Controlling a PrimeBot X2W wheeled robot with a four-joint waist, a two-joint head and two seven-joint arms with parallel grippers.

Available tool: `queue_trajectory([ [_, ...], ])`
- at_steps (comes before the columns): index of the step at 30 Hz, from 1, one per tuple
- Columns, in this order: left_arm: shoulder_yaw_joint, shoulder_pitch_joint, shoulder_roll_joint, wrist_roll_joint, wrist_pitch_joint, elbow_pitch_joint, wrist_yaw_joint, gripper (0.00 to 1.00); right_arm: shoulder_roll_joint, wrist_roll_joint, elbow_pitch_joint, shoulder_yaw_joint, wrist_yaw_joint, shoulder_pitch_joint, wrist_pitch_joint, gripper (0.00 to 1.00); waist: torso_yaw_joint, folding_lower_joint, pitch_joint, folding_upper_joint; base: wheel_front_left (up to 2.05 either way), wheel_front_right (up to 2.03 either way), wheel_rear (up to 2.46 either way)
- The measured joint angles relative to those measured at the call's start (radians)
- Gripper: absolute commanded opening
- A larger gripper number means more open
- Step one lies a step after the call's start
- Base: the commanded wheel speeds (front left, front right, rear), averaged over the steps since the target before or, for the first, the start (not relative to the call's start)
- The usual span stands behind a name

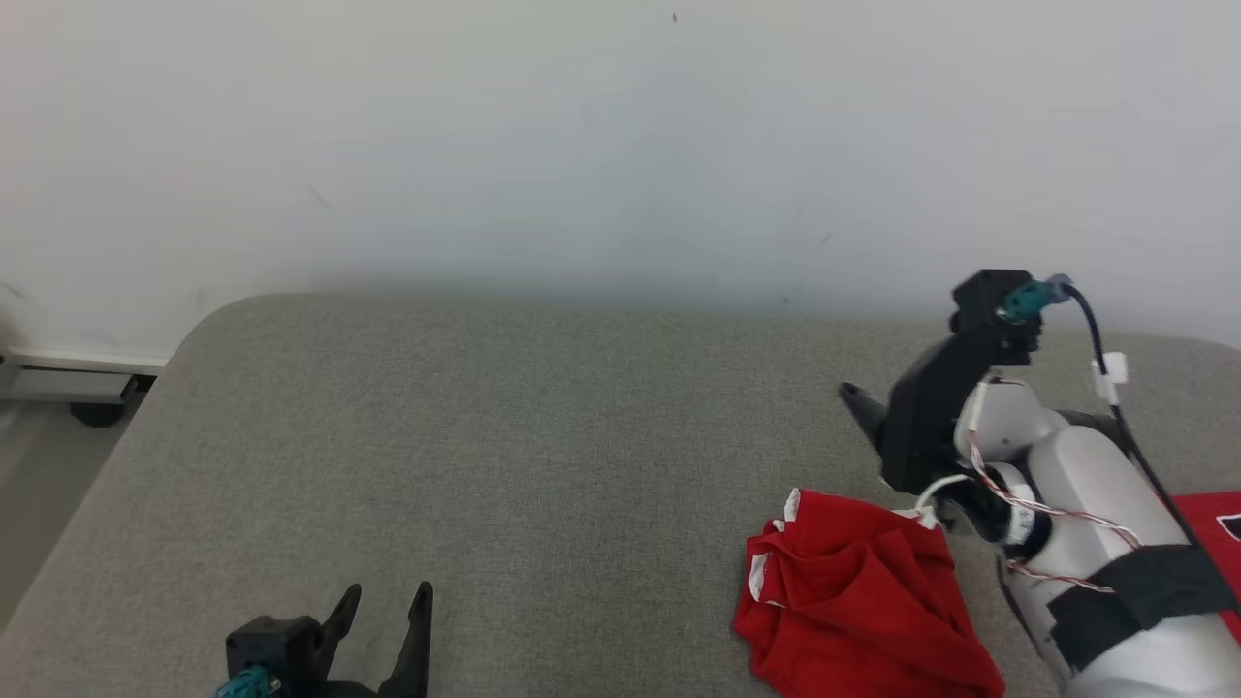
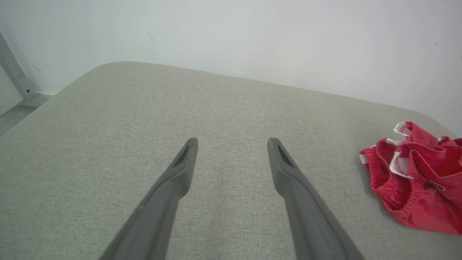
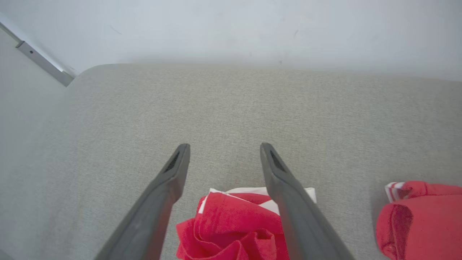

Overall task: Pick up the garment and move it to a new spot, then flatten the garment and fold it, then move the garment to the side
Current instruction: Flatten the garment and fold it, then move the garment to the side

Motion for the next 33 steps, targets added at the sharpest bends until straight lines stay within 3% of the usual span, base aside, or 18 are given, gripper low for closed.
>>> queue_trajectory([
  [4, 0.002, 0.005, 0.0, 0.0, -0.003, -0.006, 0.005, 1.0, -0.087, -0.022, -0.017, -0.023, 0.0, 0.067, -0.006, 1.0, -0.018, 0.0, -0.01, 0.0, 0.0, 0.0, 0.0],
  [11, -0.003, 0.021, 0.005, 0.001, -0.003, -0.024, 0.004, 1.0, -0.158, -0.038, 0.001, -0.033, 0.007, 0.185, 0.023, 1.0, -0.042, 0.0, -0.012, 0.0, 0.0, 0.0, 0.0],
  [18, -0.017, 0.018, 0.008, 0.009, 0.002, -0.042, 0.004, 1.0, -0.156, 0.011, 0.051, -0.067, 0.009, 0.265, 0.046, 1.0, -0.033, 0.0, 0.012, 0.0001, 0.0, 0.0, 0.0],
  [33, -0.025, -0.004, 0.031, 0.029, 0.028, -0.074, -0.006, 1.0, -0.142, 0.033, 0.098, -0.109, 0.005, 0.246, 0.057, 1.0, 0.026, 0.0, 0.101, 0.0001, 0.0, 0.0, 0.0],
])
